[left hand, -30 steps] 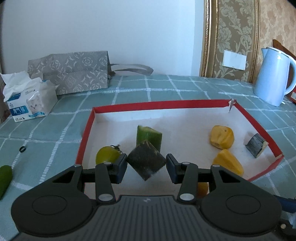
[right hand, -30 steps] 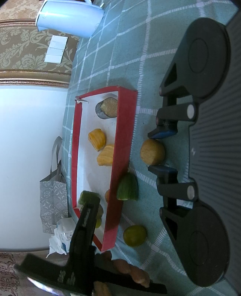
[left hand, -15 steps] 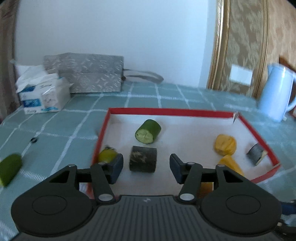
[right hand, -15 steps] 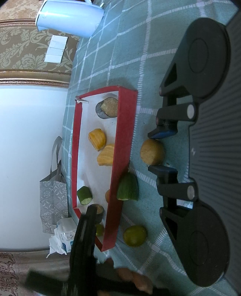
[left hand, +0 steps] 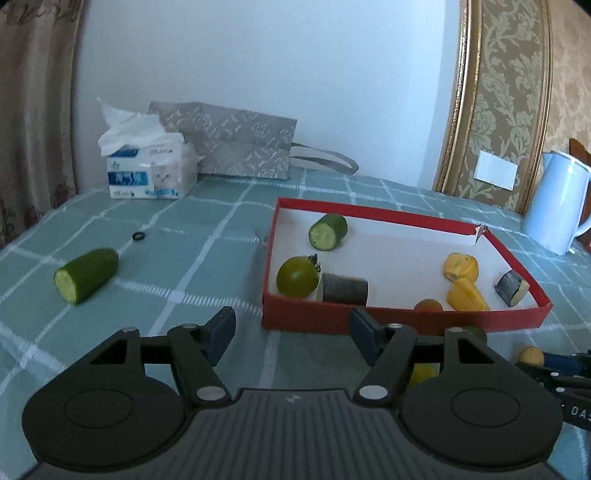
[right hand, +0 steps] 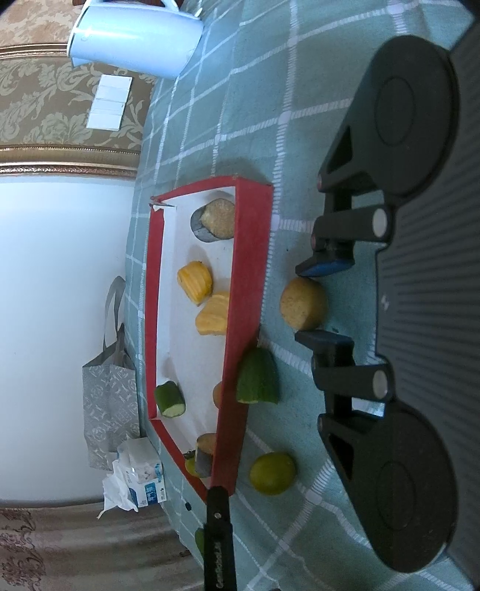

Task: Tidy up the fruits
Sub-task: 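Withdraw the left tool from the tray, then carry the yellow potato into the red tray and open the right tool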

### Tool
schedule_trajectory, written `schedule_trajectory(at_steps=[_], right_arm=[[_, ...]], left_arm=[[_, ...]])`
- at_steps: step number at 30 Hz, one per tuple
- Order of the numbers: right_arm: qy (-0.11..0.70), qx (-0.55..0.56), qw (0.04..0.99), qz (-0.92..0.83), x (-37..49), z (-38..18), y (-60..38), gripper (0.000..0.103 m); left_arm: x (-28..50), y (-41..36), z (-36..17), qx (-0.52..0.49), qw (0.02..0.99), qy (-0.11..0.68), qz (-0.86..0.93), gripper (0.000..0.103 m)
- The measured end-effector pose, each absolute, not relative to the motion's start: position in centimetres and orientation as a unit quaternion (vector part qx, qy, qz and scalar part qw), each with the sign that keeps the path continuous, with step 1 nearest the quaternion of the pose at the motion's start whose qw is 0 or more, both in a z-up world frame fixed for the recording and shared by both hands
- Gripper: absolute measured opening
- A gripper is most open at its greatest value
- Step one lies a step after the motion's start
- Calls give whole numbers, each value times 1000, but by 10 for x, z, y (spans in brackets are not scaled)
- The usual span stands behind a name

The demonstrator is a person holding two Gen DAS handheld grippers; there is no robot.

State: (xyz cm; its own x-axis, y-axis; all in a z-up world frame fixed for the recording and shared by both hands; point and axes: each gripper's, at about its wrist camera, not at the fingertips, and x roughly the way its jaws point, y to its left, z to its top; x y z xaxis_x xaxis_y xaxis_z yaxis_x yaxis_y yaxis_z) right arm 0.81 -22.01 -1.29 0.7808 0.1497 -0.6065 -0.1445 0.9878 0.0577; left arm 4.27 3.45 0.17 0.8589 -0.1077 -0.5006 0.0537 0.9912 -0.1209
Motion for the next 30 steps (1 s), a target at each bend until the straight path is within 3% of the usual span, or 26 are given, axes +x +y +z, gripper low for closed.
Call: schedule_trajectory(at_steps=[18,30], right_arm=[[300,11,953,51,-3,-9,-228,29],[258,-38,963,65,33,31,-207,29]], left_arm=[[38,34,-4,-37,959,278,-52,70],[42,35,-7,-42,953,294,-54,70]])
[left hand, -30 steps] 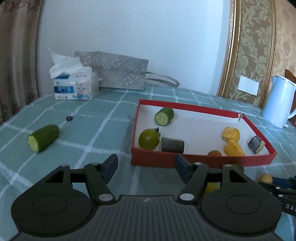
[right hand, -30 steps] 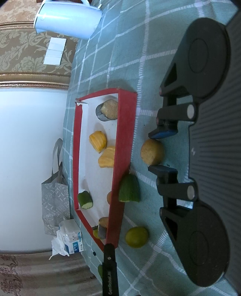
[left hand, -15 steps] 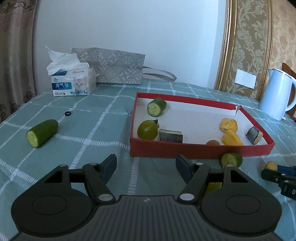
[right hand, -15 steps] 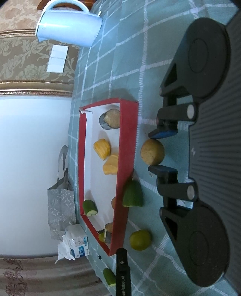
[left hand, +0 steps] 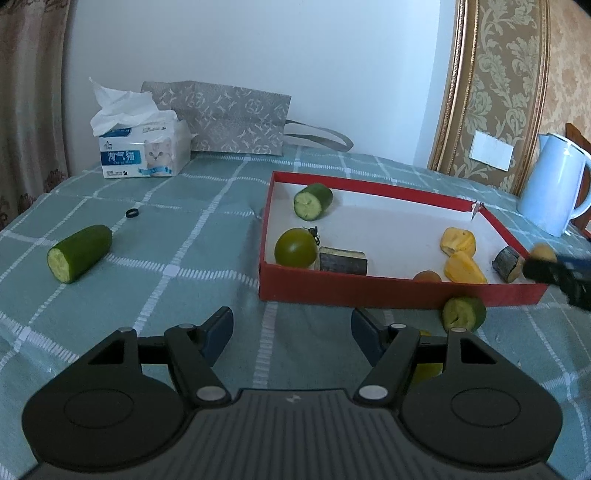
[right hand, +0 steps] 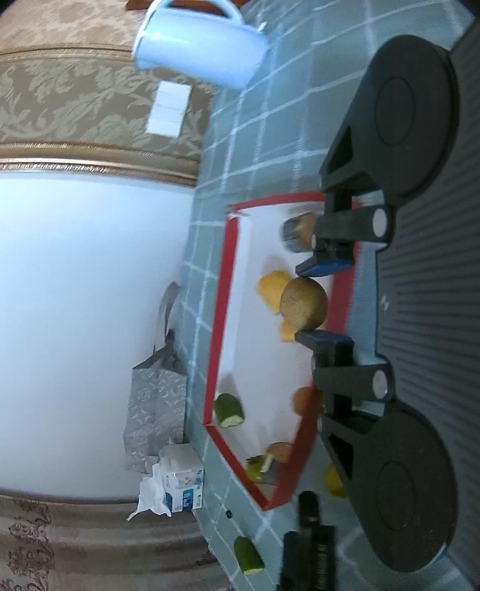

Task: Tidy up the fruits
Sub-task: 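Carry the yellow potato into the red tray and open the right tool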

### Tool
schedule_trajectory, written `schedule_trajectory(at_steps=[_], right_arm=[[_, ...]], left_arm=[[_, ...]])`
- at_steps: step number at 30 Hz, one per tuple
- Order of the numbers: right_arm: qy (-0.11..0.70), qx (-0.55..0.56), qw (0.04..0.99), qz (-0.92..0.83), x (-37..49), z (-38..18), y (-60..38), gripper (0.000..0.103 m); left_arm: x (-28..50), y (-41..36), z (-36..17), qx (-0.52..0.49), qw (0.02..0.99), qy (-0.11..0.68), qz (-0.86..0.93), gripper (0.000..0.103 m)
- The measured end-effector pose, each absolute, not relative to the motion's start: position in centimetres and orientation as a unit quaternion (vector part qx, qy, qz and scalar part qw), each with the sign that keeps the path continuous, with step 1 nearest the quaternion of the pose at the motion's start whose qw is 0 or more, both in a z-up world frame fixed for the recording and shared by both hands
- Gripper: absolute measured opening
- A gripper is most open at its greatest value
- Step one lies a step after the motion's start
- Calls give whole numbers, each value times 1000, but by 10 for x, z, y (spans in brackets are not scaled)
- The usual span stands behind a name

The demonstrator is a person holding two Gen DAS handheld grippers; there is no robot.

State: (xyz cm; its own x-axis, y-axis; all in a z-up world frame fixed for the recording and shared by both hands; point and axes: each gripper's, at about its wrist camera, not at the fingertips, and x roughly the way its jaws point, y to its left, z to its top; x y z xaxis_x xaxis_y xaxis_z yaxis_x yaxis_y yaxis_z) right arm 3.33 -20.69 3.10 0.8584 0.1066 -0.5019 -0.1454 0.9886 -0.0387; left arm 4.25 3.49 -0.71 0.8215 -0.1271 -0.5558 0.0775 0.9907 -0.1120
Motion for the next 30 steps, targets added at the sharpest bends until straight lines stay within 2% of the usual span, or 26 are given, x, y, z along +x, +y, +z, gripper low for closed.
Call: schedule_trajectory(at_steps=[8,22,28,30], right_arm=[[269,-64,957,85,76,28,-183,29],[341,-97,932,80,154,-9,-144,30],[334,-82,936,79,154,-5,-143,61],[311,-88,944,70,146,-1,-142,80]], left_arm=[[47,34,-9,-43,950,304,-55,70],[49,35,-9,-47,948,310,-53,70],[49,36,-9,-51,948,310,-54,70],[49,36,-9,-50,948,311,-54,70]])
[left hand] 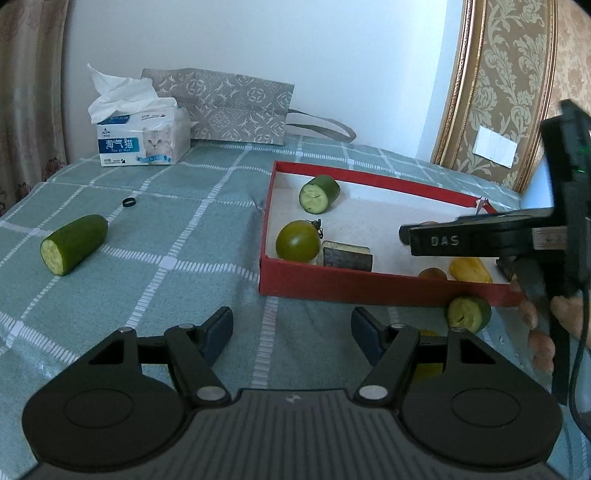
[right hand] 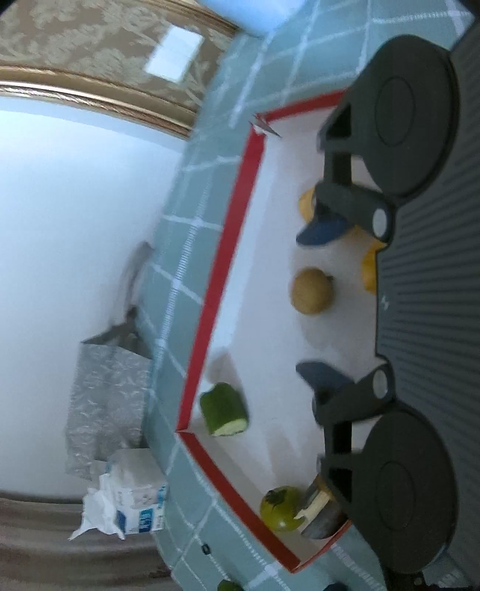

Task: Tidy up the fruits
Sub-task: 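Carry the yellow potato into the red tray and open the right tool, then withdraw the right tool from the tray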

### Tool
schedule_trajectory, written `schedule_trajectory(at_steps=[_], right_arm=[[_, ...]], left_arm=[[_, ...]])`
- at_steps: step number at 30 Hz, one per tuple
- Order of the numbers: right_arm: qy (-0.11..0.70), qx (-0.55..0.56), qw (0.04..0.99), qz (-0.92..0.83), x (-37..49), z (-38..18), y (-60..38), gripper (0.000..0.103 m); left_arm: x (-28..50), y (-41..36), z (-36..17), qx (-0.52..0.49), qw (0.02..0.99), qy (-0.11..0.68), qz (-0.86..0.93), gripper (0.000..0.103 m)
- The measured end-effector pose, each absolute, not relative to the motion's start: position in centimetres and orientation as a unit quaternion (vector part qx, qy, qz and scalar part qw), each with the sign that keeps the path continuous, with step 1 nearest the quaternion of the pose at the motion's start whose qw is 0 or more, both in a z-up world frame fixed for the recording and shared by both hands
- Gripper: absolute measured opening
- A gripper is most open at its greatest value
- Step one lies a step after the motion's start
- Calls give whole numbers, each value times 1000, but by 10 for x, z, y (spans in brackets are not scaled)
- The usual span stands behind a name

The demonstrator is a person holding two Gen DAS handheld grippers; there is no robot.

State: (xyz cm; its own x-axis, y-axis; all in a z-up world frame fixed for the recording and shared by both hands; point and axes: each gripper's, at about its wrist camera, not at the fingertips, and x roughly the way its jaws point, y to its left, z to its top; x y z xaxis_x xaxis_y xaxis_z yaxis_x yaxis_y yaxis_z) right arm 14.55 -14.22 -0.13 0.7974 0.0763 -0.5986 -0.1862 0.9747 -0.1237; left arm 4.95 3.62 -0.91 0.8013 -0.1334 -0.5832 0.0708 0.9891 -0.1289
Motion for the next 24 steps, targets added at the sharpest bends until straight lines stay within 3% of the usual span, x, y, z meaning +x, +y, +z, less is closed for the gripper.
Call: schedule_trajectory(at_steps=[4,6,10,16,24], right_arm=[[263,-98,959,48,117,13,-151,82],[250,-84,964,42,100,20,-165,89],[228,-29,973,33,56,29,-203,93],[243,16,970,14,12,11,-240,101],[273,6,962,29,4,-2,-233,101]], left_arm=[[50,36,-9,-51,948,310,-53,70],[49,37,-9,-50,948,310,-51,70],[48,38,-8,-53,949,307,-50,70],[42,39,-5,-57,953,293,-55,70],[29,18,0,-7,966,250,-68,76]])
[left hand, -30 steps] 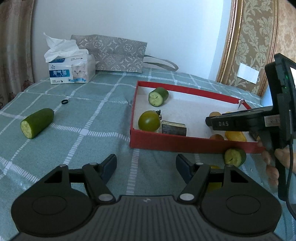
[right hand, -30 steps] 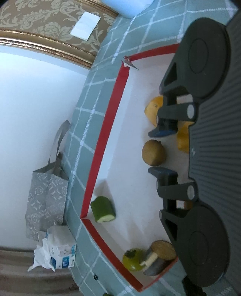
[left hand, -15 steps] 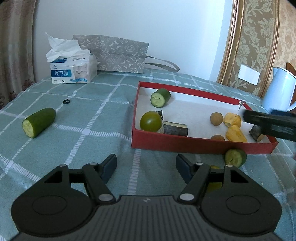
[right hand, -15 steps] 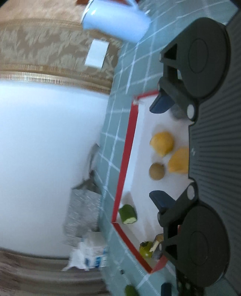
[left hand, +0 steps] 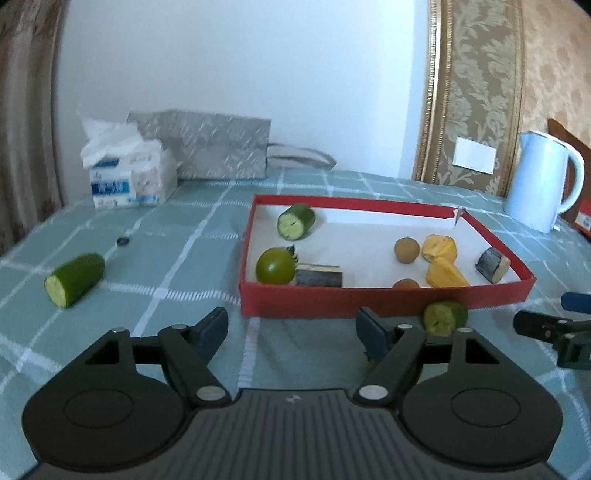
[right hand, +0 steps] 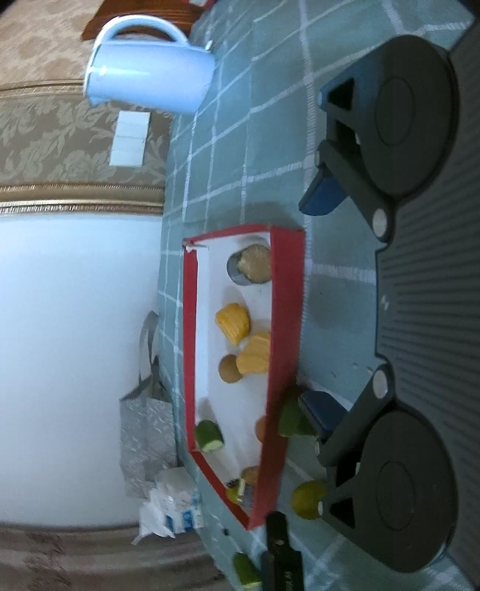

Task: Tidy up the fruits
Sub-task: 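Withdraw the right tool from the tray, then lower the left tool onto the green tomato and close it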

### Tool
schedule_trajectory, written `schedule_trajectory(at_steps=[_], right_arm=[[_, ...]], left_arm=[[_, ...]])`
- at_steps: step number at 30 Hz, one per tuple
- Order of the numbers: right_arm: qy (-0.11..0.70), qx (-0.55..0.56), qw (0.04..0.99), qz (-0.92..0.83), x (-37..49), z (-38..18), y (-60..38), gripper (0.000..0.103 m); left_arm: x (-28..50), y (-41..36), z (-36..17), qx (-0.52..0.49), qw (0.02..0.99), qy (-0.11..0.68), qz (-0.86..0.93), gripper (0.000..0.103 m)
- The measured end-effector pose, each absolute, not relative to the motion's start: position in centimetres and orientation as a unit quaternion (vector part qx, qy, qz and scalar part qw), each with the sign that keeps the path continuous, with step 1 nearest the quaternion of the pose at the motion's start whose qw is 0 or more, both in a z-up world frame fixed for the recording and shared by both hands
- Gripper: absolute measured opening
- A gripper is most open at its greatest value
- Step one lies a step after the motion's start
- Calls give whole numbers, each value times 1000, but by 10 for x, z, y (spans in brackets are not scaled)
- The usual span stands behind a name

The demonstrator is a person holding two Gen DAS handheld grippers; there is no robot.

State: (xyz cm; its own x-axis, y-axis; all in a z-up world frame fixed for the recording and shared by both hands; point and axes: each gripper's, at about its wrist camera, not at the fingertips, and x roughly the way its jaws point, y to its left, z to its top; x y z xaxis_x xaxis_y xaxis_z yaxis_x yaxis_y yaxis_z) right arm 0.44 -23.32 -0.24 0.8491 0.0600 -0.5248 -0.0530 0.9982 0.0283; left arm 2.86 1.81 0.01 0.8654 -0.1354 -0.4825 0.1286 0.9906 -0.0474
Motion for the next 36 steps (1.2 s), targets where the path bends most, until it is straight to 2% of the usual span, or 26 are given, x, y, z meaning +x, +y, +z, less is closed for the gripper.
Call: schedule_trajectory(at_steps=[9,20,36], right_arm=[[297,-38,953,48,1,-11,-211,102],[345,-11,937,51,12,-20,-219,103],[351,-9,935,52,13,-21,-219,103]], left_arm=[[27,-1,-2,13,966,247,-79,76],[21,-2,2,-5,966,235,-110,77],[26,-22,-8,37,956,257,-139,76]])
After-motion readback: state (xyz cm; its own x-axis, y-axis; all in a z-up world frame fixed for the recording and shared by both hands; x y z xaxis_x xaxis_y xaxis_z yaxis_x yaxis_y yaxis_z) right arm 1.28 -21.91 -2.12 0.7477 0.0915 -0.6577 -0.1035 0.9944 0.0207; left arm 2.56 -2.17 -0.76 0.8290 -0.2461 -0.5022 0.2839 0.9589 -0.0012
